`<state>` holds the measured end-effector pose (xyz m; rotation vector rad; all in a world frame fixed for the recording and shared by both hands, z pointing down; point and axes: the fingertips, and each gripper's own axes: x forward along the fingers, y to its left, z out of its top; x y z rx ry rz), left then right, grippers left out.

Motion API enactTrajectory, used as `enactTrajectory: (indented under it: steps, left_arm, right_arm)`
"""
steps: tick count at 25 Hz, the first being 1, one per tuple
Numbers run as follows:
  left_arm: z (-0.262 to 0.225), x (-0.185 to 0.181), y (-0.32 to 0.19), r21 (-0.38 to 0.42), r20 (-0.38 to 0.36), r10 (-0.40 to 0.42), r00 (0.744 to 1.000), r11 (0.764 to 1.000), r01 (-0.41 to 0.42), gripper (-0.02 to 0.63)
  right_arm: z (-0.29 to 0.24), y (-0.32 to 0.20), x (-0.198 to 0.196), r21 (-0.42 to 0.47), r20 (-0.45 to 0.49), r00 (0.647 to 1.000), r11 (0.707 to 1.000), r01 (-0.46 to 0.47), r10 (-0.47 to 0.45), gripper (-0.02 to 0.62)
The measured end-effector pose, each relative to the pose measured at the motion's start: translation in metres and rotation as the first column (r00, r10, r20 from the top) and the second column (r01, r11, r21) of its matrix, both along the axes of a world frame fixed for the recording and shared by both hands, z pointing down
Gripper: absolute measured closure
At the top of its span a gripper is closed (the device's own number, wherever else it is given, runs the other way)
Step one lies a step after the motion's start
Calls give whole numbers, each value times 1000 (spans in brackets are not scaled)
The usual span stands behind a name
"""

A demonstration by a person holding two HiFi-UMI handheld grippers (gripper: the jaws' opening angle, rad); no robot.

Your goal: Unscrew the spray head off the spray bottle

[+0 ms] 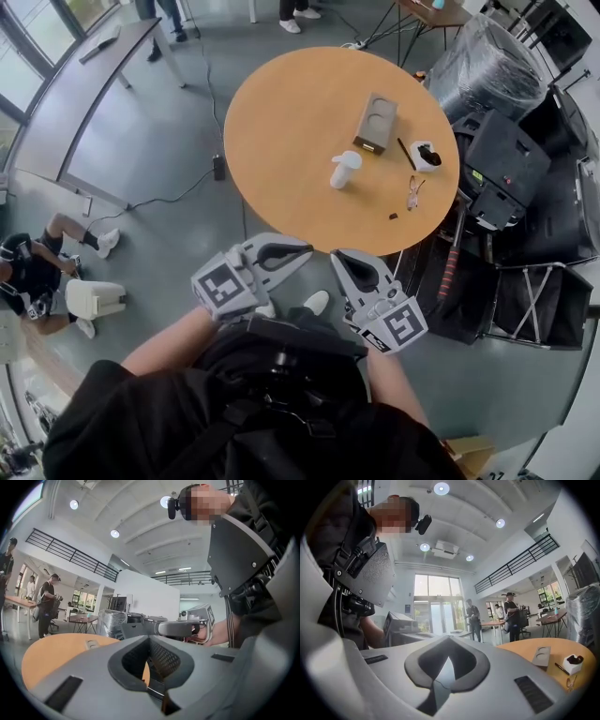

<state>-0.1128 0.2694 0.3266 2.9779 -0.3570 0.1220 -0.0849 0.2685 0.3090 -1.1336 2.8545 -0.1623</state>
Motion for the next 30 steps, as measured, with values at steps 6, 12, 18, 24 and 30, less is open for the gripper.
enactTrajectory:
  steps: [6,12,18,24,30]
  left_arm:
    - [3,49,-20,11,21,-27,999,1000,27,606]
    - [6,92,-39,12,21,-59,998,998,59,606]
    - [8,128,-52,14,29,-88,996,996,87,606]
    - [11,148,-53,18,41,-109,993,994,109,606]
    - [17,151,-59,11,58,-118,991,993,117,606]
  right_arm:
    - [-4,-23,48,8,1,999,999,33,-33,603]
    - [-2,-44,90,9,12,998,998,62,-62,603]
    - [3,-56,122,9,27,996,996,90,-91,603]
    - [8,-61,143,10,38,993,994,111,-111,603]
    - [13,-70,148,0,52,992,993,114,-114,604]
